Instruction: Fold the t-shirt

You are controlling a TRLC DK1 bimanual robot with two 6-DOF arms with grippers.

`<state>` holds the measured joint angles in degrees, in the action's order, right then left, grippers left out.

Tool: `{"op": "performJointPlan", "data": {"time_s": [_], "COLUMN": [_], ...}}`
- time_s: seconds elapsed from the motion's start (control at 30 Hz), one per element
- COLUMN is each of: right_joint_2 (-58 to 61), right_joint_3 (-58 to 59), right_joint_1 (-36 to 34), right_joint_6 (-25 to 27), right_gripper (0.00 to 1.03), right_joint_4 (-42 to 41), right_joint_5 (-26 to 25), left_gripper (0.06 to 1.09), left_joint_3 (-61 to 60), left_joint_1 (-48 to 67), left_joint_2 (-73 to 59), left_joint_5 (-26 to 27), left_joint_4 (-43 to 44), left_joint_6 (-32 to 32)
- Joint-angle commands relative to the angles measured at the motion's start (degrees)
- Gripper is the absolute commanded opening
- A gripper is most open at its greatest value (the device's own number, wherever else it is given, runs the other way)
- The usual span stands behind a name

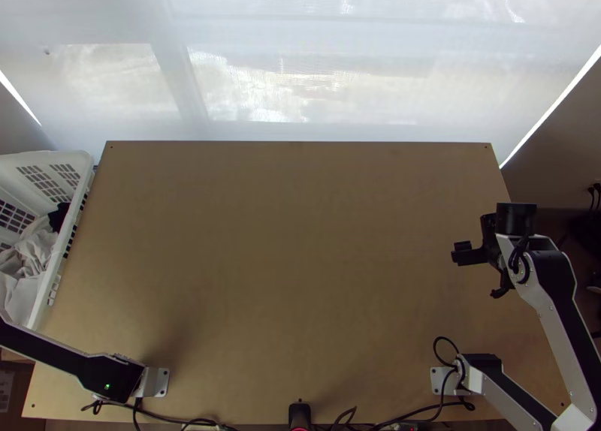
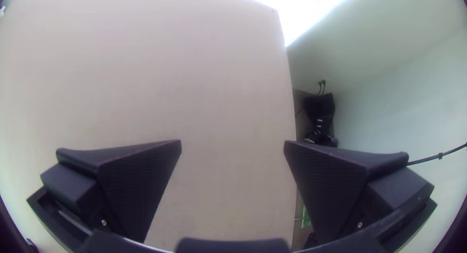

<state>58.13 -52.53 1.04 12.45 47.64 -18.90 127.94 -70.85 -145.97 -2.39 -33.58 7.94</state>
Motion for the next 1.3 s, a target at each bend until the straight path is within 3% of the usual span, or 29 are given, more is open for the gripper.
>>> {"op": "performJointPlan", "data": {"time_s": [0.0, 1.07, 1.27], "right_joint_2": [0.06, -1.26, -1.35], "right_joint_3": [0.41, 0.68, 0.06], "right_joint_1": [0.02, -2.88, -3.06], "right_joint_6": [-0.05, 0.74, 0.82], "right_gripper": [0.98, 0.98, 0.98], "right_joint_4": [-0.26, 2.64, 3.34], "right_joint_5": [0.00, -0.70, -0.70], "left_gripper": [1.03, 1.03, 0.99], "left_joint_3": [0.12, 0.38, 0.56], "left_joint_1": [-0.43, 2.47, 2.47], "left_joint_2": [0.69, -11.44, -13.46], "left_joint_5": [-0.51, -1.65, -1.83], "left_joint_4": [2.91, 3.61, 4.93], "left_joint_6": [1.20, 2.16, 2.34]}}
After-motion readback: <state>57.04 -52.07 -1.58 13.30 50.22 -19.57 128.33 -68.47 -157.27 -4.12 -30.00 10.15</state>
